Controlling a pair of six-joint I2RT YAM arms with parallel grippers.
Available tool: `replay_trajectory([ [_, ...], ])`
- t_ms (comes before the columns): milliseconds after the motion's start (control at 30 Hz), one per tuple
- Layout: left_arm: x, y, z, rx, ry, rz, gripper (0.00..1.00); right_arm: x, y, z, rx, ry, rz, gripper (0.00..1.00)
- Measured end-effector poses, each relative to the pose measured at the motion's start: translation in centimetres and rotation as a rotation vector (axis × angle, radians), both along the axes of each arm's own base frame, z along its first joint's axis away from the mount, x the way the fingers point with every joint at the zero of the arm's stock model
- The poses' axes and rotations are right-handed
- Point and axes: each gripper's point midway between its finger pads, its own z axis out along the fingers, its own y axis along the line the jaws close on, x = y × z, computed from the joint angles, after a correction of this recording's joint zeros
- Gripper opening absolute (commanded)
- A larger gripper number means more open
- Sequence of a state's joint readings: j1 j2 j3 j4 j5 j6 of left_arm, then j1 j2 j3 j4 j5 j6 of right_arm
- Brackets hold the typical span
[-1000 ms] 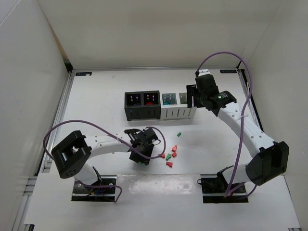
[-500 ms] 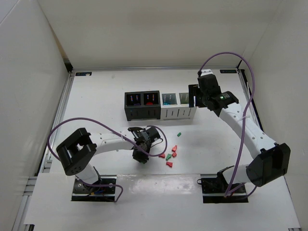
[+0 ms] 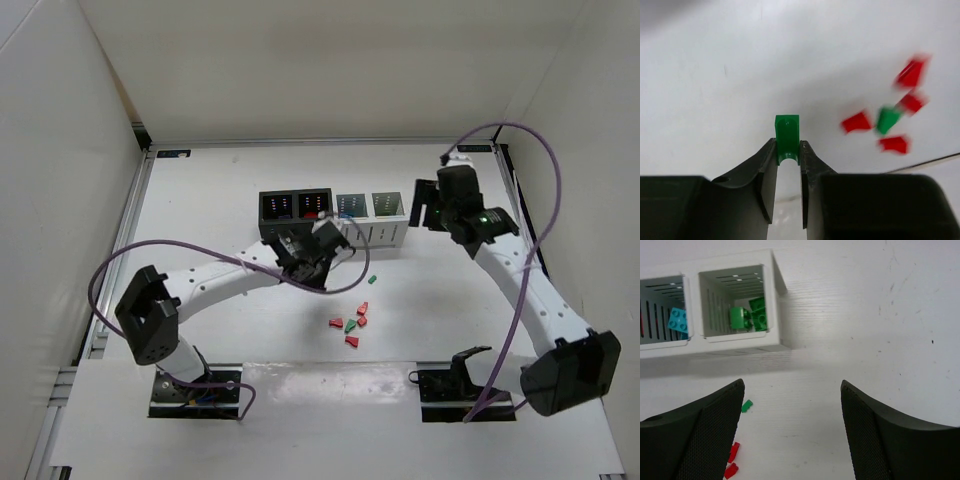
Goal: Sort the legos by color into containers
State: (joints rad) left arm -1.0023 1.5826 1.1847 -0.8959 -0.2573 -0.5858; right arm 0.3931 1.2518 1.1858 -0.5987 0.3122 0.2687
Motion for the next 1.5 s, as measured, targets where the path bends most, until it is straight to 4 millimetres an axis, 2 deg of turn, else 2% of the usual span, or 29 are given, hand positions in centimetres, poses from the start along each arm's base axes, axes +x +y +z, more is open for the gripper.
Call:
replay_trajectory([
  [233,11.4,-6.6,12.4,-0.269,-0.338,-0.030,0.24,-2.7,-5.2,-0.3,0.174,-0.066,-0.193,0.81],
  [300,14.4,-8.7,15.0,-0.313,-0.408,-0.054,0.24,-3.4,-5.8,0.3,0.204,-0.100,-0.208,0.81],
  [367,16.6,-11.2,16.5,-0.344,-0.455,-0.093,0.24,-3.9,-5.9,1.2,0.232,-0.136,-0.210,0.81],
  [467,19.0,-15.0,16.7,-0.377,-0.474,-0.164,0.25,-4.2,-6.1,2.4,0.258,-0.182,-0.214,0.81],
  [567,20.1,-17.3,14.9,-0.381,-0.448,-0.210,0.29,-4.5,-6.9,2.5,0.271,-0.191,-0.235,0.81],
  [700,20.5,-18.8,12.0,-0.379,-0.401,-0.238,0.30,-4.6,-7.6,1.7,0.295,-0.168,-0.260,0.81],
  [800,21.0,-19.6,11.0,-0.386,-0.398,-0.242,0.32,-4.6,-7.7,1.4,0.316,-0.158,-0.260,0.81],
  [833,21.2,-19.8,10.8,-0.390,-0.401,-0.241,0.37,-4.6,-7.6,1.4,0.319,-0.156,-0.256,0.82],
  [933,21.6,-20.3,10.3,-0.401,-0.405,-0.235,0.67,-4.6,-7.3,1.5,0.327,-0.153,-0.243,0.85],
  [1000,21.6,-20.4,10.2,-0.402,-0.402,-0.237,0.76,-4.7,-7.1,1.5,0.327,-0.153,-0.234,0.85],
  [1067,21.6,-20.4,10.2,-0.404,-0.403,-0.235,0.79,-4.7,-6.8,1.5,0.326,-0.152,-0.223,0.85],
  [1233,21.6,-20.5,10.5,-0.407,-0.407,-0.235,0.79,-4.9,-5.6,1.3,0.316,-0.139,-0.182,0.85],
  [1333,21.4,-20.1,10.9,-0.405,-0.406,-0.233,0.83,-4.9,-4.0,0.7,0.286,-0.117,-0.131,0.85],
  [1433,20.2,-17.9,11.5,-0.392,-0.400,-0.219,0.96,-5.1,-1.1,-1.0,0.238,-0.058,-0.047,0.85],
  [1500,18.7,-15.1,12.2,-0.377,-0.401,-0.191,1.00,-5.3,1.2,-2.7,0.194,-0.003,0.014,0.85],
])
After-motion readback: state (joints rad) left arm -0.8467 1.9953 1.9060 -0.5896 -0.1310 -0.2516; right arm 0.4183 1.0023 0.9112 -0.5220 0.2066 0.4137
